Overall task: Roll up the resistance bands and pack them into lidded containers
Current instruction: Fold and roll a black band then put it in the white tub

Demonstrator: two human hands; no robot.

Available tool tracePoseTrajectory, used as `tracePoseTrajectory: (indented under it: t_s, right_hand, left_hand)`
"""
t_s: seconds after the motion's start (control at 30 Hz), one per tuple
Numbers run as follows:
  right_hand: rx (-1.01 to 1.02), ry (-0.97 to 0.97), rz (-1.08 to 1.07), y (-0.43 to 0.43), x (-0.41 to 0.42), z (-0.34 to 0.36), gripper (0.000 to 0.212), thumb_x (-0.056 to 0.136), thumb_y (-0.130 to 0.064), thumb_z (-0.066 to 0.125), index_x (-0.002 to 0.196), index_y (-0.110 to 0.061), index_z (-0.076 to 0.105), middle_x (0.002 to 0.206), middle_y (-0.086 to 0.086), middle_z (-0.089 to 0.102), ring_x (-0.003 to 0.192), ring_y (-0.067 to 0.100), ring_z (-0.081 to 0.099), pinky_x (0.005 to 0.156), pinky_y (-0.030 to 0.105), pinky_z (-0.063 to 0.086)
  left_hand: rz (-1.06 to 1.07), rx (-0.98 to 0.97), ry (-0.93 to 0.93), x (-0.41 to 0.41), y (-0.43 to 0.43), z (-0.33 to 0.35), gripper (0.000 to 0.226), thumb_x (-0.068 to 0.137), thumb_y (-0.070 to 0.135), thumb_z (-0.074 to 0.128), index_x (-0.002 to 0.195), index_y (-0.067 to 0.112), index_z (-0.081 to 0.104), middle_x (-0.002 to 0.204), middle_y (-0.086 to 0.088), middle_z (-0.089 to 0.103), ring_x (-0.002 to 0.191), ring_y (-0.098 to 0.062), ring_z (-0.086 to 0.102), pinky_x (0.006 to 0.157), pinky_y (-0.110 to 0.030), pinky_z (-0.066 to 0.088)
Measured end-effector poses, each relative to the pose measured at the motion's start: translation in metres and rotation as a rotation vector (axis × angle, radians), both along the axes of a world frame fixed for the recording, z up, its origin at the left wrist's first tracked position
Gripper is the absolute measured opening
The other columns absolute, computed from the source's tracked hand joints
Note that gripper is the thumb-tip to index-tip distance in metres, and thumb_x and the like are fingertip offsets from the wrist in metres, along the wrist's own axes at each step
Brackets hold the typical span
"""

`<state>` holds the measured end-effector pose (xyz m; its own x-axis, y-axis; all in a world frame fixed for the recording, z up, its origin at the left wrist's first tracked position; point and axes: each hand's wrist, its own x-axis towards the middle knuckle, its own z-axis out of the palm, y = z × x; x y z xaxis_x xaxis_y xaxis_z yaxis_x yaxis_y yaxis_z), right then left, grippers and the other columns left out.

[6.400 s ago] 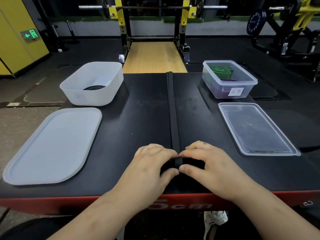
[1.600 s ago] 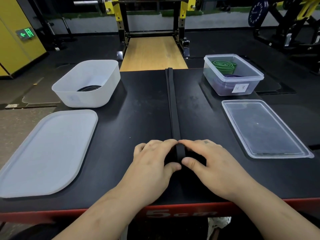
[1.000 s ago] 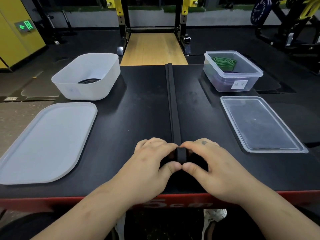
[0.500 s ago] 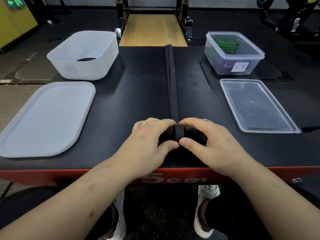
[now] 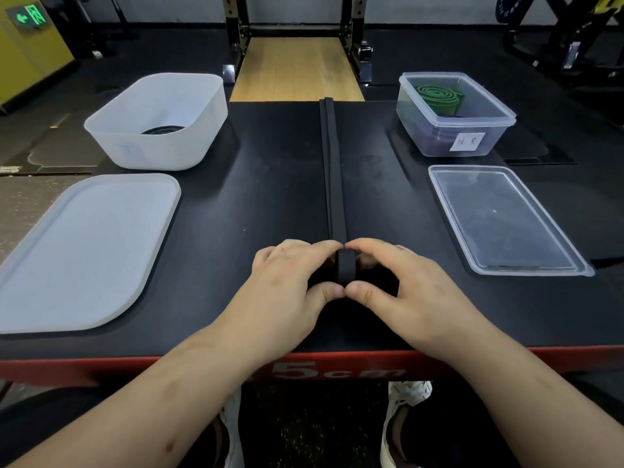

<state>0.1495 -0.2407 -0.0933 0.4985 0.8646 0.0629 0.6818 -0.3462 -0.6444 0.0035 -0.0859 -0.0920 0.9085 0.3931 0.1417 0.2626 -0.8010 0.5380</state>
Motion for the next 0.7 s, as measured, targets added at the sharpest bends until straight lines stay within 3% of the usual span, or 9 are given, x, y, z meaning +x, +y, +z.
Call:
tracePoseTrajectory:
  t_s: [0.07, 0.27, 0.4, 0.53, 0.7]
  right_hand:
    - [-0.028, 0.003, 0.004, 0.001, 0.000, 0.001, 0.062, 0.086, -0.057, 0.067, 0.143, -0.058, 0.041, 0.119, -0.025, 0.055, 0.120, -0.001, 0.049, 0.098, 0.019, 0.038]
    - [-0.008, 0.022, 0.009, 0.005, 0.005, 0.000, 0.048, 0.091, -0.049, 0.069, 0.129, -0.064, 0.044, 0.102, -0.034, 0.053, 0.110, -0.016, 0.046, 0.085, 0.005, 0.034]
    - [0.014, 0.015, 0.040, 0.006, 0.002, 0.005, 0.045, 0.091, -0.046, 0.068, 0.124, -0.065, 0.043, 0.104, -0.046, 0.050, 0.107, -0.014, 0.047, 0.084, 0.004, 0.033]
    - [-0.018, -0.011, 0.088, -0.003, -0.003, 0.009, 0.044, 0.089, -0.053, 0.067, 0.111, -0.081, 0.042, 0.111, -0.038, 0.050, 0.102, -0.009, 0.051, 0.083, 0.014, 0.035]
    - [-0.037, -0.047, 0.120, -0.011, -0.005, 0.005, 0.041, 0.092, -0.055, 0.065, 0.129, -0.060, 0.047, 0.114, -0.035, 0.052, 0.119, -0.004, 0.048, 0.097, 0.018, 0.038]
  left_hand:
    - [-0.004, 0.006, -0.009, 0.004, 0.003, 0.000, 0.049, 0.098, 0.046, 0.056, 0.145, 0.038, 0.047, 0.129, 0.019, 0.055, 0.131, 0.002, 0.034, 0.117, -0.030, 0.022]
    - [-0.023, 0.018, -0.025, 0.007, 0.006, -0.004, 0.045, 0.100, 0.044, 0.055, 0.143, 0.035, 0.051, 0.121, 0.020, 0.058, 0.128, -0.001, 0.039, 0.116, -0.035, 0.024]
    - [-0.021, -0.003, -0.027, 0.005, 0.006, -0.005, 0.044, 0.099, 0.047, 0.052, 0.142, 0.037, 0.049, 0.125, 0.022, 0.055, 0.131, -0.003, 0.038, 0.117, -0.033, 0.024]
    - [-0.054, 0.011, -0.045, -0.005, -0.003, -0.003, 0.037, 0.100, 0.043, 0.054, 0.137, 0.036, 0.051, 0.119, 0.023, 0.054, 0.125, 0.004, 0.035, 0.113, -0.025, 0.020]
    - [-0.047, -0.001, 0.033, -0.015, -0.009, -0.009, 0.052, 0.094, 0.064, 0.040, 0.143, 0.047, 0.040, 0.130, 0.026, 0.048, 0.135, -0.007, 0.034, 0.114, -0.028, 0.026]
